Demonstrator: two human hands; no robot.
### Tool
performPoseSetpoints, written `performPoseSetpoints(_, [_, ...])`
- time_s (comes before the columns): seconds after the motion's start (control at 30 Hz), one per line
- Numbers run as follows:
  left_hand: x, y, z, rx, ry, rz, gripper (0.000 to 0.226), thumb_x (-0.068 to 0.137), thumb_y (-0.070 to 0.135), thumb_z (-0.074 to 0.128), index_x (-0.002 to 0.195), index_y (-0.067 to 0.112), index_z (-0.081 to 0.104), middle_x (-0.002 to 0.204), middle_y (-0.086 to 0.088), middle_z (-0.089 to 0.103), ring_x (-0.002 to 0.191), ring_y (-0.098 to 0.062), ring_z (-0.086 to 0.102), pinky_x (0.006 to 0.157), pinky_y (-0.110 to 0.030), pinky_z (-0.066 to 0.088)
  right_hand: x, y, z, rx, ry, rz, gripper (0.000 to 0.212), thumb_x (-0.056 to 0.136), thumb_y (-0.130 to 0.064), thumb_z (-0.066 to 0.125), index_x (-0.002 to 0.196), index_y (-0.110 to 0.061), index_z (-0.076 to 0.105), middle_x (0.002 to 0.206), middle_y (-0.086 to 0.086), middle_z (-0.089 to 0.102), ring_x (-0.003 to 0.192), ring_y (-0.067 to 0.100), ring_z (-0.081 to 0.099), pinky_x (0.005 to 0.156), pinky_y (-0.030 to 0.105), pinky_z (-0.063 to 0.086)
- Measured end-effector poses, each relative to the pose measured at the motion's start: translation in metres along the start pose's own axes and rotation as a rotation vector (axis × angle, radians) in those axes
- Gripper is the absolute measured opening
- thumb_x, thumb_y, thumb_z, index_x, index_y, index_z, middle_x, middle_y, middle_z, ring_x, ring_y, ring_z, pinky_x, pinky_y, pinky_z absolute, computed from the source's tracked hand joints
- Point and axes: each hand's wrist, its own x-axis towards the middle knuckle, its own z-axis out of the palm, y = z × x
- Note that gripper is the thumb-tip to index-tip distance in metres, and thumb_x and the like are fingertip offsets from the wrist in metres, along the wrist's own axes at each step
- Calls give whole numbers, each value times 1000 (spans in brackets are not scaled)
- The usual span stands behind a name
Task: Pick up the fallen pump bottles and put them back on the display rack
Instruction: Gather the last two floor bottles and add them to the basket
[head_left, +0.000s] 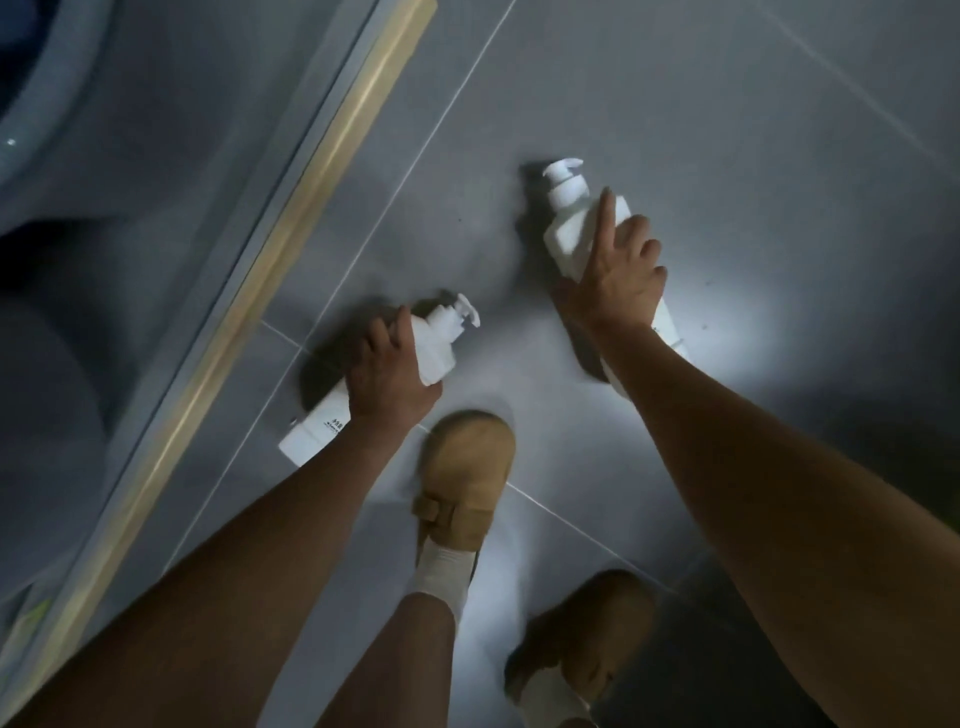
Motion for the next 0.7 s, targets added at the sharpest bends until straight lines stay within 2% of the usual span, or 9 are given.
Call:
performPoseSetpoints(0.07, [4, 0, -1, 9, -11, 7, 88, 69, 32, 80, 141, 9, 35, 127, -19, 44, 111, -38, 50, 83, -42, 44, 7, 1, 1, 7, 6, -9, 93, 79, -46, 68, 151, -22, 15, 131, 19, 39, 107, 35, 47, 77, 40, 42])
performPoseSetpoints(0.23, [3, 7, -17, -20, -138, 33, 89, 69, 26, 81, 141, 10, 31, 129, -19, 41, 116, -38, 49, 92, -41, 43, -13, 5, -9, 11, -19, -95, 81, 83, -50, 60, 149, -18, 23, 124, 20, 42, 106, 37, 48, 76, 42, 46])
performPoseSetpoints(0.33, [-14, 21, -33, -33, -185, 84, 93, 70, 26, 81, 144, 11, 27, 133, -19, 38, 119, -38, 47, 95, -41, 42, -40, 10, -24, 41, -111, -118, 83, 83, -46, 62, 150, -20, 22, 128, 20, 41, 109, 37, 47, 77, 42, 47])
performPoseSetpoints(0.47, [-54, 44, -71, -7, -182, 112, 89, 71, 32, 80, 141, 13, 28, 131, -16, 38, 118, -36, 48, 91, -40, 44, -86, 25, -68, 90, -180, -83, 89, 76, -35, 71, 149, -23, 21, 130, 15, 39, 113, 35, 46, 75, 38, 45])
performPoseSetpoints(0.7, [-142, 89, -168, 19, -199, 169, 86, 74, 41, 77, 139, 15, 27, 130, -14, 38, 117, -32, 45, 90, -41, 43, -176, 59, -178, 149, -207, -3, 90, 74, -36, 73, 148, -24, 21, 129, 13, 40, 114, 34, 48, 79, 39, 46])
